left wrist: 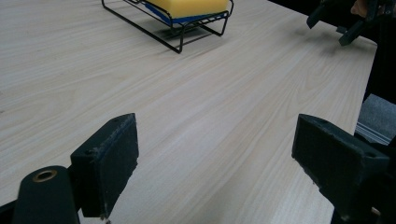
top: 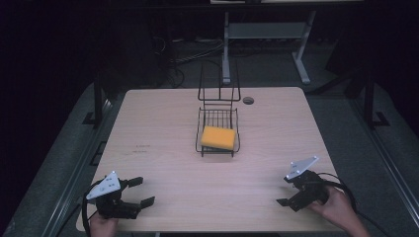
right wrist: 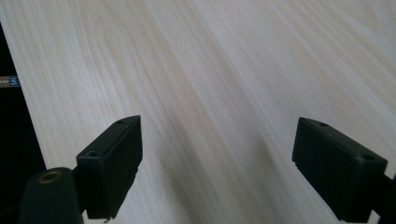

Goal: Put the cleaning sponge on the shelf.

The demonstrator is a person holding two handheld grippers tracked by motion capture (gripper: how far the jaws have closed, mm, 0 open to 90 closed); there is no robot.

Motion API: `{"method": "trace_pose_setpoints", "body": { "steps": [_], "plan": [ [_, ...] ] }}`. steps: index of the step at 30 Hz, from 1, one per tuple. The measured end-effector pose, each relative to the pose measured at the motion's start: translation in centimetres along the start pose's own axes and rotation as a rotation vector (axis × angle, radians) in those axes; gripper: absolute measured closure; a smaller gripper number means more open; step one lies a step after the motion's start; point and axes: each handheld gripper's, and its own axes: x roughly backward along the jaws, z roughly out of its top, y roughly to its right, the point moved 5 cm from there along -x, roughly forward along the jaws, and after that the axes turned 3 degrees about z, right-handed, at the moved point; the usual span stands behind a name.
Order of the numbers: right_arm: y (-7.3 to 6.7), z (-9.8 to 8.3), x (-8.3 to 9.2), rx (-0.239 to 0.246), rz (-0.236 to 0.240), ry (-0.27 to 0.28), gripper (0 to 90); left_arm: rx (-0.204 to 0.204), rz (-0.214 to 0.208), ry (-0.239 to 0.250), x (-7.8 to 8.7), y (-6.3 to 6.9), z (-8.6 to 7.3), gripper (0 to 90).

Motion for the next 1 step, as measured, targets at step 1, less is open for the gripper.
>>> {"method": "trace_pose_setpoints", "body": {
  "steps": [1],
  "plan": [
    [-0.26, -0.43, 0.08, -0.014, -0.005, 0.001, 15.6, 0.004, -0.002, -0.001, -0.03, -0.05, -0.01, 14.0]
  ]
}}
